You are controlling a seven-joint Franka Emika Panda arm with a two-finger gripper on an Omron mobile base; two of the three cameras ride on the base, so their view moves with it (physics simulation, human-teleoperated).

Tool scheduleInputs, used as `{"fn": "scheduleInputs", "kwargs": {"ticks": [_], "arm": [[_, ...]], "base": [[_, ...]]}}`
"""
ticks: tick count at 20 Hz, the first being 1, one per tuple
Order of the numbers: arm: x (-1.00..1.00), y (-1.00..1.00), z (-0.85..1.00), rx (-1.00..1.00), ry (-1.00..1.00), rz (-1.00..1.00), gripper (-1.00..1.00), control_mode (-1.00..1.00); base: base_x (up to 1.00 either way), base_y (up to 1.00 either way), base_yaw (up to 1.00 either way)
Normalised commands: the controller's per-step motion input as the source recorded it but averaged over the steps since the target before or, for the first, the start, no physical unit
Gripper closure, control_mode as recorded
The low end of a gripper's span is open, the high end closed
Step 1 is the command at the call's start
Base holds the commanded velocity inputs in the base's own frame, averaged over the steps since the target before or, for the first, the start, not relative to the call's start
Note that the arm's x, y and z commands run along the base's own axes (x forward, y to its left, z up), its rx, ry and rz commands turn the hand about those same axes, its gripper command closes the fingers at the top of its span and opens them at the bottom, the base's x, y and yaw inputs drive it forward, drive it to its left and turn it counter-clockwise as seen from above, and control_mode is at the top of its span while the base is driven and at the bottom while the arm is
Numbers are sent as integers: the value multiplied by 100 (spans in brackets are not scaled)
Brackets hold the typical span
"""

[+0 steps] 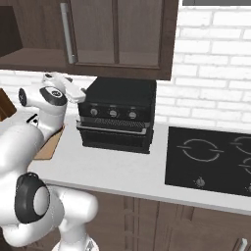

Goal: Pick the kettle from the counter and place it on the tray. Then pick the mug from the cabinet and place it on the tray. Then close the cabinet doors.

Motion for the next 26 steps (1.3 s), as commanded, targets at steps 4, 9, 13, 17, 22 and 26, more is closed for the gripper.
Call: {"fn": "scheduleInputs", "kwargs": {"ticks": [4,9,13,17,22,26], "arm": [[-81,24,1,-1,-3,0,-100,-100],[-77,0,45,0,-10,0,-100,-100],[-35,0,3,0,1,-1,-100,-100],[-25,0,0,0,4,0,-100,-100],[-32,0,-2,0,1,0,-100,-100],[-14,6,-11,-2,4,0,-100,-100]], "base": [[0,0,0],[0,0,0],[0,0,0],[0,0,0],[0,0,0],[0,0,0]]}}
